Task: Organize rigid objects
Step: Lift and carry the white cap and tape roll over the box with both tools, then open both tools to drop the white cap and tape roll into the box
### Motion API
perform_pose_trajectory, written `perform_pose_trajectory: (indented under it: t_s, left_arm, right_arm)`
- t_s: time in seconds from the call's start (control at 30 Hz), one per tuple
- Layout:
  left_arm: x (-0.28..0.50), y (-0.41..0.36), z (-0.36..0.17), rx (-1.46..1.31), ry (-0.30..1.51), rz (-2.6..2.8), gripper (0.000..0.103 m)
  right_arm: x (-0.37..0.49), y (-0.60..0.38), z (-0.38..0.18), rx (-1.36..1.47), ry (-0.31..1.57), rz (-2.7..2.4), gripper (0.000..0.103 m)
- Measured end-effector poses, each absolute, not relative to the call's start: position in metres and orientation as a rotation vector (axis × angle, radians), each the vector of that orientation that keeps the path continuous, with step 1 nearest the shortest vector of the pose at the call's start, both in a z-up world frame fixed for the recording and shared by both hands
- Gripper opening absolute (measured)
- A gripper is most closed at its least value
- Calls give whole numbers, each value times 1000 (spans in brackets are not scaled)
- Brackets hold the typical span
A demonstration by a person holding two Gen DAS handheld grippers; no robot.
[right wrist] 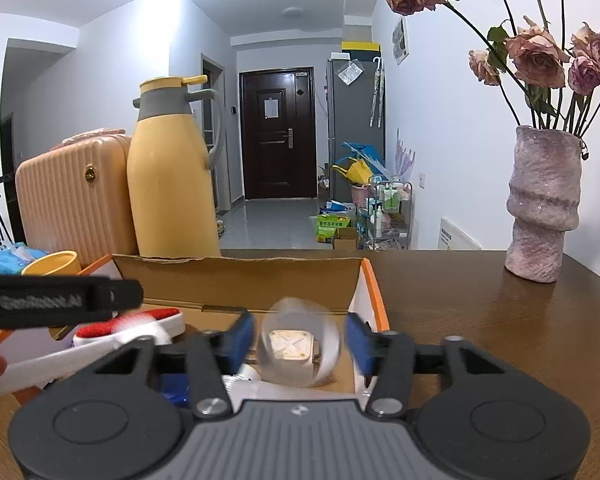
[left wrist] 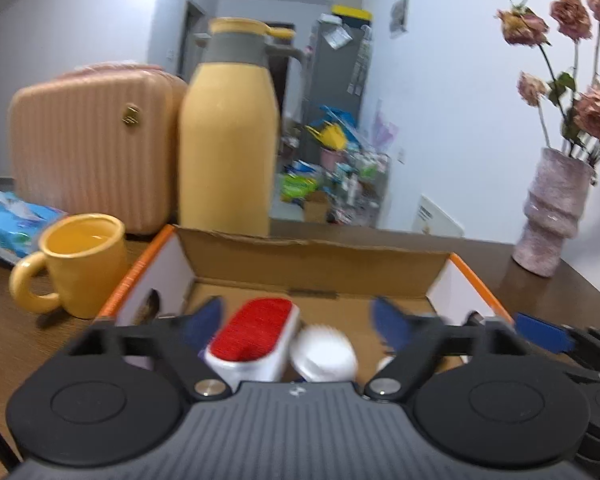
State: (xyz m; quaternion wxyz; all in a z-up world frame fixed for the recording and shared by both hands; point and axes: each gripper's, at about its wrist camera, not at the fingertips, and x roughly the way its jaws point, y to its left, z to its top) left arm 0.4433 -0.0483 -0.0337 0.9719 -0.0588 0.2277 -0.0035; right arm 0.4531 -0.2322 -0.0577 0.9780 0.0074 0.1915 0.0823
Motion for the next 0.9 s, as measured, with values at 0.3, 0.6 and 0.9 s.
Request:
perform_pose_trajectory:
  t_s: [0.3, 0.6, 0.9]
  left_arm:
    - [436, -40, -29, -135, 415, 74, 103]
    - [436, -38, -30, -137, 414, 84, 103]
    - [432, -35, -27, -138, 406, 84, 103]
  right_arm:
    - [445, -236, -52, 30, 335, 137, 103]
    - [444, -238, -51, 31, 331, 126, 103]
    - [437, -238, -49, 31, 329, 117, 103]
